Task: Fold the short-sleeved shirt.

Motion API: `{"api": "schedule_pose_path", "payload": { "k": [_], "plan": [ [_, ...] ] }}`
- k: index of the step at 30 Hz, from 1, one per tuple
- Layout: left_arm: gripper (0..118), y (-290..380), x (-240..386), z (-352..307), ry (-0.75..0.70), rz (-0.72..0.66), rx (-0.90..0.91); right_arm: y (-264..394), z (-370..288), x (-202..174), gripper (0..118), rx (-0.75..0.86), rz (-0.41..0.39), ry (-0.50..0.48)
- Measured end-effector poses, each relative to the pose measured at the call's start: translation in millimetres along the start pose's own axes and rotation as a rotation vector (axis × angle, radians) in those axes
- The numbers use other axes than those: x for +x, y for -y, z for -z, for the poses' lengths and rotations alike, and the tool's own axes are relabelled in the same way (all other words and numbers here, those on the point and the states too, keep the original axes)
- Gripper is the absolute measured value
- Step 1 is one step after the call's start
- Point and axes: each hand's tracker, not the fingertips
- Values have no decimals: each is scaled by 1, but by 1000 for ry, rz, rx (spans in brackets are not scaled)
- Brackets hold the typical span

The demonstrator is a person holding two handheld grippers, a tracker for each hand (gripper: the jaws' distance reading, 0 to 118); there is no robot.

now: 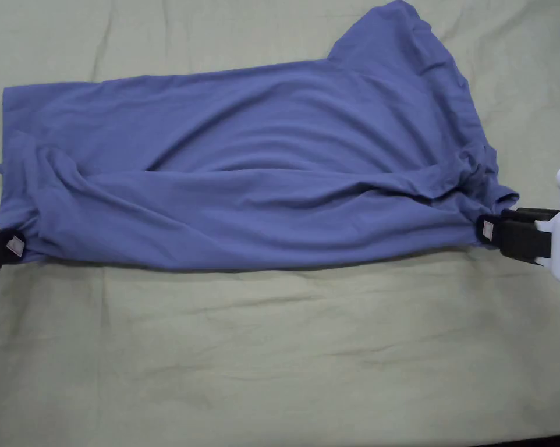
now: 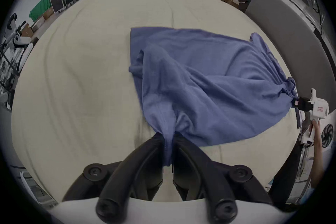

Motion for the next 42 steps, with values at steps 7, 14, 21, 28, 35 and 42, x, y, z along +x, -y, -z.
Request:
{"api": "schedule_pose_path", "payload": {
  "k": [7,14,21,28,35,42],
  "plan": [
    [87,11,-7,-32,-58,-118,73,-5,-30,-23,118,23,-46,72],
    [83,33,29,-146,-59,-106,368,-13,-113,-67,91,305,-87,41],
    [0,13,60,-210,-55,-101,551,-14,-149,-106,2,441,-112,-52],
    [56,-129,32,-92,-72,-110,387,-29,-130,-102,2,417,-105,-92],
    [96,-224,-34,88,-205,-112,-31,-45,-90,-87,2,320,-105,-24],
    [69,-222,-28,136,-188,2,-51,-41,-53,-83,2,224,-104,-11]
  ]
}}
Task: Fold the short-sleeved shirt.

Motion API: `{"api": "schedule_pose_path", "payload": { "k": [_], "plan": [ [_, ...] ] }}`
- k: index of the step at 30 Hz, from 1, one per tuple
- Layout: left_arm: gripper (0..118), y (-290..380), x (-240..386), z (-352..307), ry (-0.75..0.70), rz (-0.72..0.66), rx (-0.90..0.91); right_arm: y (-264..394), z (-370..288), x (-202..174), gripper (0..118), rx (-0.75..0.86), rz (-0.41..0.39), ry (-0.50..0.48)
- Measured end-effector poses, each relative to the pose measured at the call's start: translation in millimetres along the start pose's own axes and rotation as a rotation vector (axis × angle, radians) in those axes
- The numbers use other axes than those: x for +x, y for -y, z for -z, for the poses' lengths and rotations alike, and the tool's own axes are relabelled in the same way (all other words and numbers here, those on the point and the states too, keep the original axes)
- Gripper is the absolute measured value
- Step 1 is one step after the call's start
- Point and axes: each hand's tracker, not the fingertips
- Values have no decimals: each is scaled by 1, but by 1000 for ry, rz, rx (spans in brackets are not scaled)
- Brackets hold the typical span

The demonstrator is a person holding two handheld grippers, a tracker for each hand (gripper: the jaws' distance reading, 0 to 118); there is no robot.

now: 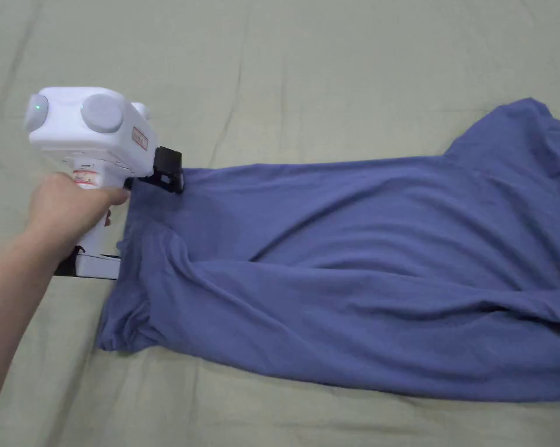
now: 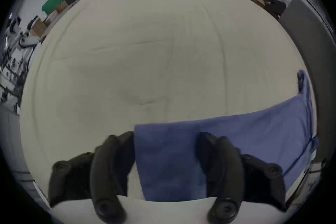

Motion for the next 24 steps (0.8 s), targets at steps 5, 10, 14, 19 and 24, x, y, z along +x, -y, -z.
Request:
{"api": "schedule_pose_path", "payload": {
  "k": [5,10,14,19,24],
  "plan": [
    [1,-2,26,-35,-21,150,12,5,13,0,2,-37,5,-7],
    [1,-2,43,-110,37,168,179,-28,28,21,13,-14,30,-63],
    [1,14,48,-156,126,110,282,-92,81,53,118,-63,107,-90],
    [0,22,36,-141,147,93,279,-158,201,102,118,-186,172,17],
    [0,16,25,-116,164,14,229,-161,297,134,112,-394,209,168]
  ]
}}
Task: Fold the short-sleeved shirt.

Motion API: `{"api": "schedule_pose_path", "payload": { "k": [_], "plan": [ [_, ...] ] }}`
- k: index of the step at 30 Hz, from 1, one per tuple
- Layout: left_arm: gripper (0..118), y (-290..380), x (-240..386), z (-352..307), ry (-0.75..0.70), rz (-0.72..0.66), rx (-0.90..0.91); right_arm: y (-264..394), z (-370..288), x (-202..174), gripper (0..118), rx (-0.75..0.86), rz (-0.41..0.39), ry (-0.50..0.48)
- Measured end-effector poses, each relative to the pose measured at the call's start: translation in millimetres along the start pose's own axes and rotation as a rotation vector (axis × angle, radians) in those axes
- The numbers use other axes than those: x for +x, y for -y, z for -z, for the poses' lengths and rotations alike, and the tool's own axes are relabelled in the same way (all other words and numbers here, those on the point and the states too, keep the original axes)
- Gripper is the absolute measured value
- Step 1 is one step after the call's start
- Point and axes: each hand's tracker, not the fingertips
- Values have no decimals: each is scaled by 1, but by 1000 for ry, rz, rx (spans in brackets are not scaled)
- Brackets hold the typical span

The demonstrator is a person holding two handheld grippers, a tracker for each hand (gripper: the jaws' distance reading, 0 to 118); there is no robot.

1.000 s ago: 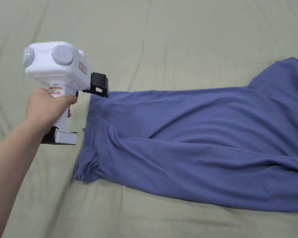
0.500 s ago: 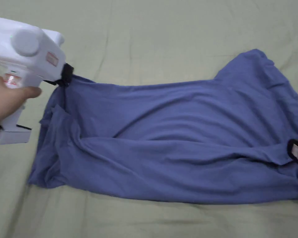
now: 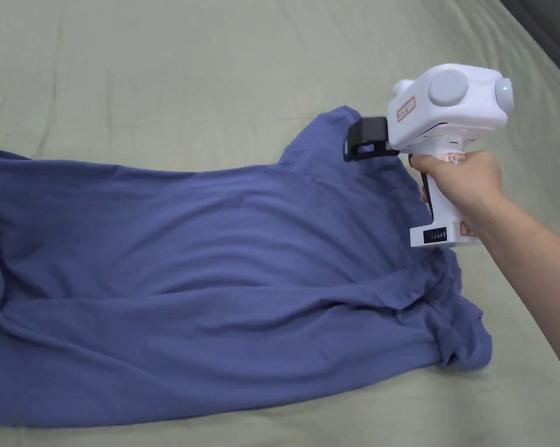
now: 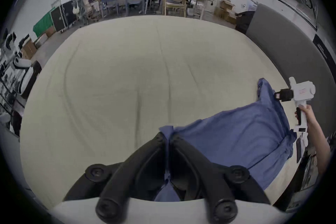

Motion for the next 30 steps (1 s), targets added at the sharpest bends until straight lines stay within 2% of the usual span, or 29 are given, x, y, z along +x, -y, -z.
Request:
{"api": "schedule_pose_path", "payload": {
  "k": [1,2,3,5,6,7,10,11,14,17,20,24,27,30],
  "plan": [
    [1,0,-2,4,8,-5,-4,0,7,-1,92,-47,-17,-3],
    [1,-1,-3,7,14,-9,-13,3,9,-5,62,-57,-57,0],
    [1,-1,-3,9,16,-12,-20,31,-30,-17,56,25,-121,126],
    [1,1,-6,15,13,-2,-24,46,-60,-23,3,91,-153,-1],
    [1,2,-6,14,9,3,-24,56,-72,-25,3,106,-137,-31],
    [1,4,-6,10,3,-1,-20,23,-47,-7,3,32,-120,-71],
    [0,10,-5,-9,31,-17,-16,15,-70,-1,3,91,-173,-81],
    [1,14,-6,-16,34,-12,-15,38,-82,-8,3,153,-178,-85],
    [1,37,-9,-44,16,16,-13,52,-119,3,3,240,-171,-154],
    [1,67,-17,-72,-3,18,-1,108,-167,9,3,335,-180,-168],
    [0,101,-26,-90,2,-16,-18,166,-192,28,3,365,-119,-210],
    [1,142,-26,-88,-7,-44,-117,243,-195,48,3,315,-60,-241],
    [1,163,-25,-72,-5,-59,-175,283,-177,47,3,221,-77,-216],
    [1,173,-21,-54,-48,-24,-228,294,-154,52,3,168,-29,-235]
  ]
}}
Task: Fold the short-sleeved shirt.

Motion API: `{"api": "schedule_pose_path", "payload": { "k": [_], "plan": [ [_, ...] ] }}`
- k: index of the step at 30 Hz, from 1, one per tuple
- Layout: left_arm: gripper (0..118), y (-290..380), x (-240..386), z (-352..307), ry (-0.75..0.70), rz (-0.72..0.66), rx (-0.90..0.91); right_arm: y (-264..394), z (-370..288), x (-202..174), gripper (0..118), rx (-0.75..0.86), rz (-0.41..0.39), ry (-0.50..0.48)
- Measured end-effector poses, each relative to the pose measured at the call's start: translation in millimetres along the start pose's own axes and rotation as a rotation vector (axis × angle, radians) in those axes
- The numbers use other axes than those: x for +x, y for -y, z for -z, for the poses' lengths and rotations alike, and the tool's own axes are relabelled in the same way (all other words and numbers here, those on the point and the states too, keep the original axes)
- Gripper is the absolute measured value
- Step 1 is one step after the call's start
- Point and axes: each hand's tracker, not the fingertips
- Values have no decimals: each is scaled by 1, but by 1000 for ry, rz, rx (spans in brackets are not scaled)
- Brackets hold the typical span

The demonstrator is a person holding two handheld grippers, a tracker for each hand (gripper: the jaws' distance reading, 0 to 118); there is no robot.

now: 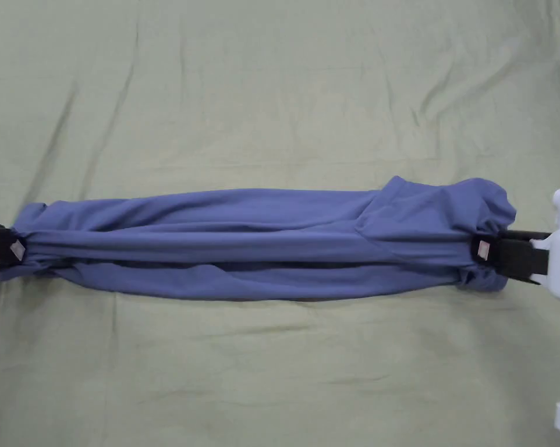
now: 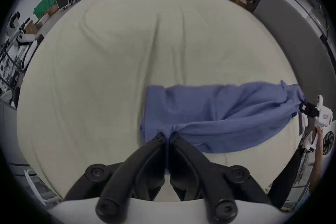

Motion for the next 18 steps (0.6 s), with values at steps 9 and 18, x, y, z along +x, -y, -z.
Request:
{"api": "schedule_pose_path", "payload": {
  "k": [9,18],
  "plan": [
    [43,-4,0,1,65,-102,-35,-7,8,-21,98,-36,-35,67],
    [79,36,12,-110,61,-129,360,-5,-90,-89,116,232,-156,115]
  ]
}}
